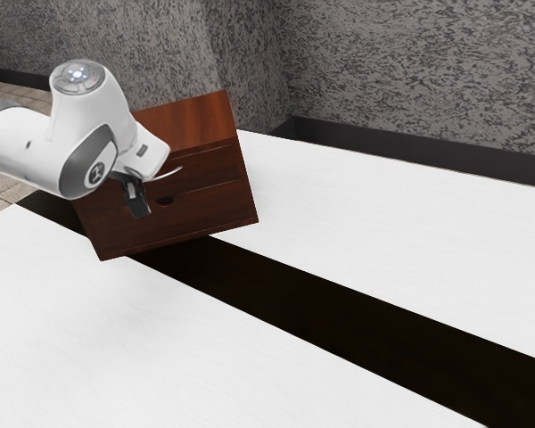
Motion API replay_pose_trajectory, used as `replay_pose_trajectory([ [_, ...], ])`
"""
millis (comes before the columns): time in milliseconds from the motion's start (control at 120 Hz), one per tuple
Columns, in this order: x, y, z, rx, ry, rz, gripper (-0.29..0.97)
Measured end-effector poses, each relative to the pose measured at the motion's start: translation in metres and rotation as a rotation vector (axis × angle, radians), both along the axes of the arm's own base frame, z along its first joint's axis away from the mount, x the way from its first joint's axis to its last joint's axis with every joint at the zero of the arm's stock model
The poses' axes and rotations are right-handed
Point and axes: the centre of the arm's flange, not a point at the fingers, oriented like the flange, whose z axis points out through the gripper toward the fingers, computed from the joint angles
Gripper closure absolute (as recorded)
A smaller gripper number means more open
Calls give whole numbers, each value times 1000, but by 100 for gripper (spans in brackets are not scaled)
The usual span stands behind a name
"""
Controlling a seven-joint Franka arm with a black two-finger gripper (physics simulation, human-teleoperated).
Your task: Pull the drawer handle with one arm to open the drawer
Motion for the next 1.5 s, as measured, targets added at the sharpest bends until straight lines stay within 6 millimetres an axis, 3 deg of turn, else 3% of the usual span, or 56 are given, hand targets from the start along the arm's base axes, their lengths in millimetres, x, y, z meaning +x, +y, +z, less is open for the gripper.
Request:
replay_pose_trajectory([
  [175,7,13,-2,1,-7,23,0],
  [433,22,11,-23,-12,16,23,0],
  [733,36,-1,-26,-11,14,-3,0],
  [1042,53,11,-45,-53,13,-8,-4],
  [1117,54,9,-48,-67,13,-11,-8],
  [1383,47,3,-39,-71,20,-31,15],
  [1500,39,2,-37,-80,31,-34,11],
])
